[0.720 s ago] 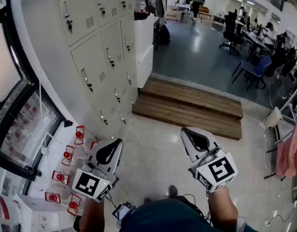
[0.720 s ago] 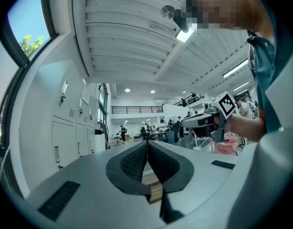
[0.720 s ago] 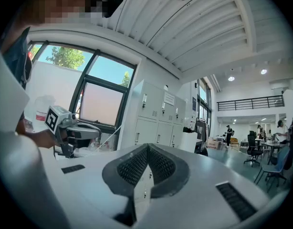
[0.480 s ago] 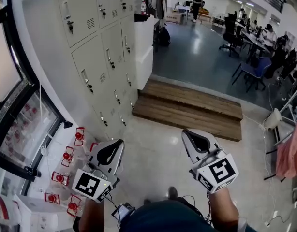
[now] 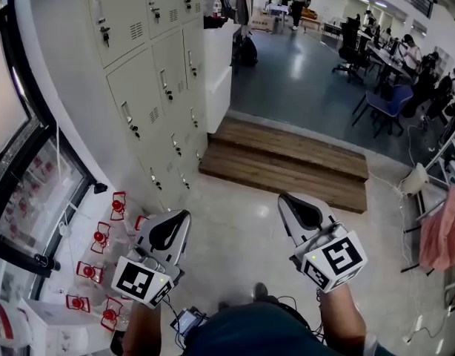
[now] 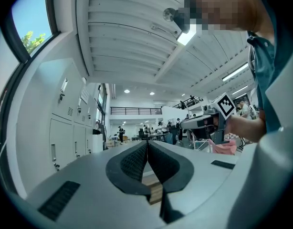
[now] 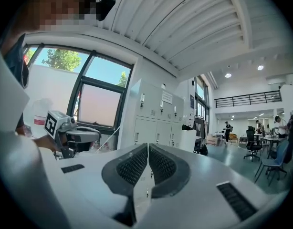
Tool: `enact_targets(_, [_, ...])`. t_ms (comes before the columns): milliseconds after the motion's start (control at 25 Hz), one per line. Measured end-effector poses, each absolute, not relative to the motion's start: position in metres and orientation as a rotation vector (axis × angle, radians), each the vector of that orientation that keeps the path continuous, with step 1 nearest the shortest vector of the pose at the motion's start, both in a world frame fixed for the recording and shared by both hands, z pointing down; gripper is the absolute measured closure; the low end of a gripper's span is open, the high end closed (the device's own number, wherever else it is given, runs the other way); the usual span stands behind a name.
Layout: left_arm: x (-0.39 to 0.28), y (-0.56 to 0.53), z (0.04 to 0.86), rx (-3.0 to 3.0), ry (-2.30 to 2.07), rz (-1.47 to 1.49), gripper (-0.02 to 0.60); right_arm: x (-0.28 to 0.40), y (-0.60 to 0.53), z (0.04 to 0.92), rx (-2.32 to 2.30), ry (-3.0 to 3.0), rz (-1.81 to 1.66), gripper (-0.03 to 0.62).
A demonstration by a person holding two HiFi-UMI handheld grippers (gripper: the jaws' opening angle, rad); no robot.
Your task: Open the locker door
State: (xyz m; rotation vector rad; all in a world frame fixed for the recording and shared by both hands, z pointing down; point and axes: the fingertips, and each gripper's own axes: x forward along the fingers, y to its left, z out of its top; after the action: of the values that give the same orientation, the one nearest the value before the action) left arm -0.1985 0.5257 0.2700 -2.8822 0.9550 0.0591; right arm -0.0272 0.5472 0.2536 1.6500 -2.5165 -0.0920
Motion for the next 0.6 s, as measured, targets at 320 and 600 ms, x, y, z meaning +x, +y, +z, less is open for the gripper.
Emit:
enact_targets(320, [-0.193, 0.516, 0.269, -2.892, 0.955, 0.064, 0.565, -0.013, 0.531, 0.243, 1.698, -2.517, -0.098, 0.557])
enact_targets(600, [-0.179, 0.490, 0.278, -2.897, 0.983, 0.038, 0.565, 0.002, 0.494, 0.245, 1.670, -2.540, -0.107, 0.557])
